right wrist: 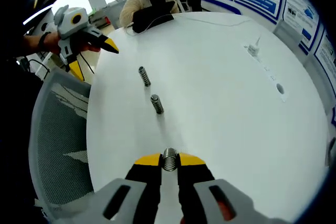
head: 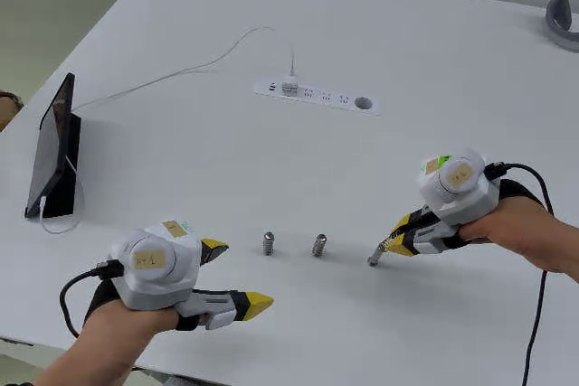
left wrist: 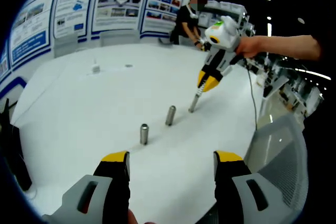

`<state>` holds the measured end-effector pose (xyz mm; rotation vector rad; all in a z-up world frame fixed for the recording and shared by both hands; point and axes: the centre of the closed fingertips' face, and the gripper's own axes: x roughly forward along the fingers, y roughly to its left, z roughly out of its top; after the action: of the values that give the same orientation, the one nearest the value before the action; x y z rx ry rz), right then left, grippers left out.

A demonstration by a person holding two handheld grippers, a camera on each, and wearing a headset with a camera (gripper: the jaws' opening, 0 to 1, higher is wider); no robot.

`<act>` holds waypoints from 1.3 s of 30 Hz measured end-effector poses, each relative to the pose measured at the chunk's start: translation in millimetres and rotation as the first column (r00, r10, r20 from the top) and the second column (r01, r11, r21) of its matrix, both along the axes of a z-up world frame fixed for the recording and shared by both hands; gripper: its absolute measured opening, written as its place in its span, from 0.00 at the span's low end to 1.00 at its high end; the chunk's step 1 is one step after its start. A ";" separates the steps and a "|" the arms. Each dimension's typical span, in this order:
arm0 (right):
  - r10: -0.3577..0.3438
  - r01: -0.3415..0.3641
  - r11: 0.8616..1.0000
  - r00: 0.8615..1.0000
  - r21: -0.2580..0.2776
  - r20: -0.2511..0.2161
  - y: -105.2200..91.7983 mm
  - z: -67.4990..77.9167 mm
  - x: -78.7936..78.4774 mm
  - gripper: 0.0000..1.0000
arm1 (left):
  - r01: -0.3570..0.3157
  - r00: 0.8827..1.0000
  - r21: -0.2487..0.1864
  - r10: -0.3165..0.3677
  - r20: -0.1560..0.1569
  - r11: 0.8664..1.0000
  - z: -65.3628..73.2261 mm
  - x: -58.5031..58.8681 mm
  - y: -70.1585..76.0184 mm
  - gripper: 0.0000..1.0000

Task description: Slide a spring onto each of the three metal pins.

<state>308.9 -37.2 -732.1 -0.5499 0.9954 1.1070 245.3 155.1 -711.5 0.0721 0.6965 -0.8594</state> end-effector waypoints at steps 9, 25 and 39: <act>0.026 -0.026 0.999 1.000 -0.023 -0.002 2.8 -8.2 1.1 0.13 | -0.005 1.000 -0.001 0.005 -0.005 1.000 -0.5 -1.3 1.7 0.65; 0.084 -0.084 0.994 0.996 -0.072 0.008 9.2 -23.2 0.3 0.13 | -0.010 1.000 0.001 0.010 -0.011 1.000 -2.9 -3.4 5.5 0.65; 0.117 -0.115 0.988 0.993 -0.098 0.009 10.3 -42.0 0.0 0.13 | -0.024 1.000 0.006 0.025 -0.013 1.000 -3.1 -3.2 12.8 0.64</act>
<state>308.9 -26.9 -774.2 -0.7016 1.0188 1.1597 242.1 168.0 -714.6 0.0635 0.7109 -0.8349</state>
